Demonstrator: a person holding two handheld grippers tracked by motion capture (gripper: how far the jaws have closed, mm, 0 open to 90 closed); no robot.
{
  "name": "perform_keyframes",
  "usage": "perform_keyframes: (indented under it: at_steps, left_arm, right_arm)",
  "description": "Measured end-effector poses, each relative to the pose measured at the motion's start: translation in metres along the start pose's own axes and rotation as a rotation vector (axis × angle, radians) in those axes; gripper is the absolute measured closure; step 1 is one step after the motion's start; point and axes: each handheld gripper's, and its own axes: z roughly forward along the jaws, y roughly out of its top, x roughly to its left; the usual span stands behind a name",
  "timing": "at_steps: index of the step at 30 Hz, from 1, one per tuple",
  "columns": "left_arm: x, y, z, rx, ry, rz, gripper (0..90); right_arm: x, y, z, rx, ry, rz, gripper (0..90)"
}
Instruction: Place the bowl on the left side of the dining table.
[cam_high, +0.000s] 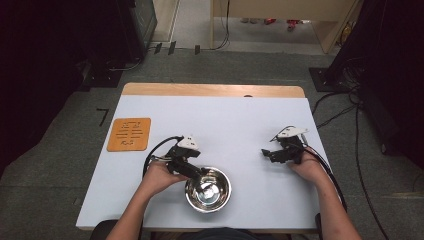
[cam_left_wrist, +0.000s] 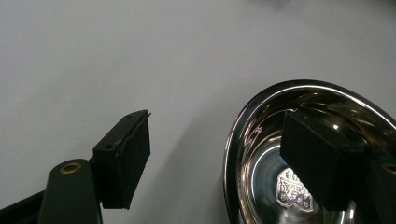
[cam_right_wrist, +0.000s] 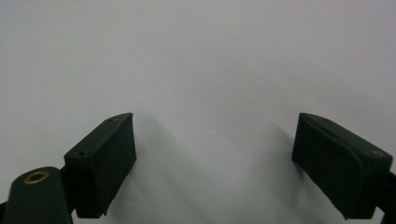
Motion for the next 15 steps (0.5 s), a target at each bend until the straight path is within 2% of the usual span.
perform_keyframes:
  at_steps: [8,11,13,15]
  left_arm:
    - [-0.005,0.000,0.009,0.045,-0.003,0.036,27.2]
    - [-0.006,-0.001,0.011,0.047,-0.004,0.049,31.0]
    - [-0.006,-0.001,0.012,0.055,-0.010,0.046,32.7]
    - [-0.006,-0.002,0.014,0.062,-0.020,0.041,38.2]
  right_arm:
    - [0.000,0.000,0.000,-0.001,0.000,0.001,13.0]
    - [0.000,0.000,0.000,0.000,0.000,0.000,13.0]
    - [0.000,0.000,0.000,0.002,0.003,0.004,13.0]
    - [0.000,0.000,0.000,0.003,0.003,0.004,13.0]
